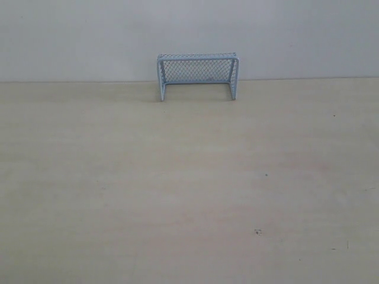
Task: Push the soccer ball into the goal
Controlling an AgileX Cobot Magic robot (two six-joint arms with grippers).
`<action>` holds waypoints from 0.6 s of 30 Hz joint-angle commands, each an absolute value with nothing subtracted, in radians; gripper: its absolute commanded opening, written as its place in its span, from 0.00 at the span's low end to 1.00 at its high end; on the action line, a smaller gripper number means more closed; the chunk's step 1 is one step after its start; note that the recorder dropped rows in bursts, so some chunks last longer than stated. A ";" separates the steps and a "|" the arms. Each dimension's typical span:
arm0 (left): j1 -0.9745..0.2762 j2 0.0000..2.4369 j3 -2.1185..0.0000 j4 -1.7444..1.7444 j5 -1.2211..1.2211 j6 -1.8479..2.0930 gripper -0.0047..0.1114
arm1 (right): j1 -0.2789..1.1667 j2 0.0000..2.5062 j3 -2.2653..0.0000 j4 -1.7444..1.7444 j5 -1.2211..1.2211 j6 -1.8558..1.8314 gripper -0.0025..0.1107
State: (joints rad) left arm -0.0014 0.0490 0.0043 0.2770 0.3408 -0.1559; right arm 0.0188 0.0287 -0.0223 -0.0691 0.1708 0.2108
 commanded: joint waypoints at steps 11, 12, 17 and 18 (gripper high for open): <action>-0.009 0.054 0.000 0.277 0.337 -0.165 0.09 | 0.009 0.000 0.000 -0.055 0.304 0.201 0.02; -0.009 0.054 0.000 0.277 0.337 -0.165 0.09 | 0.009 0.000 0.000 -0.055 0.318 0.201 0.02; -0.009 0.054 0.000 0.277 0.337 -0.165 0.09 | 0.009 0.000 0.000 -0.057 0.333 0.165 0.02; -0.009 0.054 0.000 0.277 0.337 -0.165 0.09 | 0.009 0.000 0.000 -0.057 0.335 0.146 0.02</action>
